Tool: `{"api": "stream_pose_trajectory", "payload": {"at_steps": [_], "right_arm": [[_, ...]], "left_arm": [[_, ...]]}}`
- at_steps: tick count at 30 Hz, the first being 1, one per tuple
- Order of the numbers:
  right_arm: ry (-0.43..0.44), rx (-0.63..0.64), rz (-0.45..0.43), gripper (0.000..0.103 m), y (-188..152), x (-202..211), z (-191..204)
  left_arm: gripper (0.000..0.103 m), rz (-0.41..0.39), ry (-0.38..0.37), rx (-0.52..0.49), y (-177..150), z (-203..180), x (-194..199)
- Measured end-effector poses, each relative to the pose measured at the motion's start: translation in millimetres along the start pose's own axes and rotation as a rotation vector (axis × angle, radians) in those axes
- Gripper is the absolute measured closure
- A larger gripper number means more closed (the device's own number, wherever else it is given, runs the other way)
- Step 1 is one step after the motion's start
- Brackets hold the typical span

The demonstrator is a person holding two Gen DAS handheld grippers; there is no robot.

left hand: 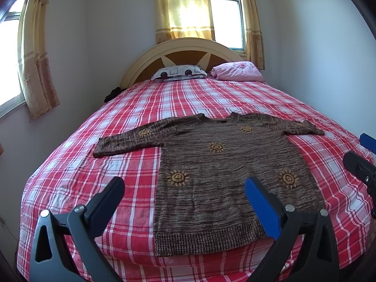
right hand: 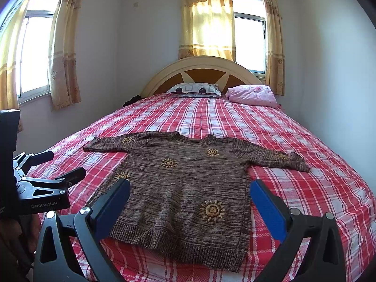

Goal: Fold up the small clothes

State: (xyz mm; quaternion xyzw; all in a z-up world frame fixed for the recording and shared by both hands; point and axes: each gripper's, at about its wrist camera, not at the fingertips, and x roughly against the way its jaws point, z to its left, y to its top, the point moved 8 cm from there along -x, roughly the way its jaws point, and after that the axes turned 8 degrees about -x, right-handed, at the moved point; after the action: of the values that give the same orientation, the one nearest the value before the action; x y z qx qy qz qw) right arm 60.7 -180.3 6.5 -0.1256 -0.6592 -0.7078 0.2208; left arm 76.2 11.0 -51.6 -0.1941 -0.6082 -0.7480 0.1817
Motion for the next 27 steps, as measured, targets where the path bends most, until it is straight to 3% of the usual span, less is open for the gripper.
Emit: {"api": "stream_pose_trajectory", "payload": {"at_steps": [27], "right_arm": [[0.002, 0.007, 0.008, 0.001, -6.6, -2.9, 3.9]], "left_arm": [[0.000, 0.003, 0.003, 0.011, 0.0, 5.0, -2.4]]}}
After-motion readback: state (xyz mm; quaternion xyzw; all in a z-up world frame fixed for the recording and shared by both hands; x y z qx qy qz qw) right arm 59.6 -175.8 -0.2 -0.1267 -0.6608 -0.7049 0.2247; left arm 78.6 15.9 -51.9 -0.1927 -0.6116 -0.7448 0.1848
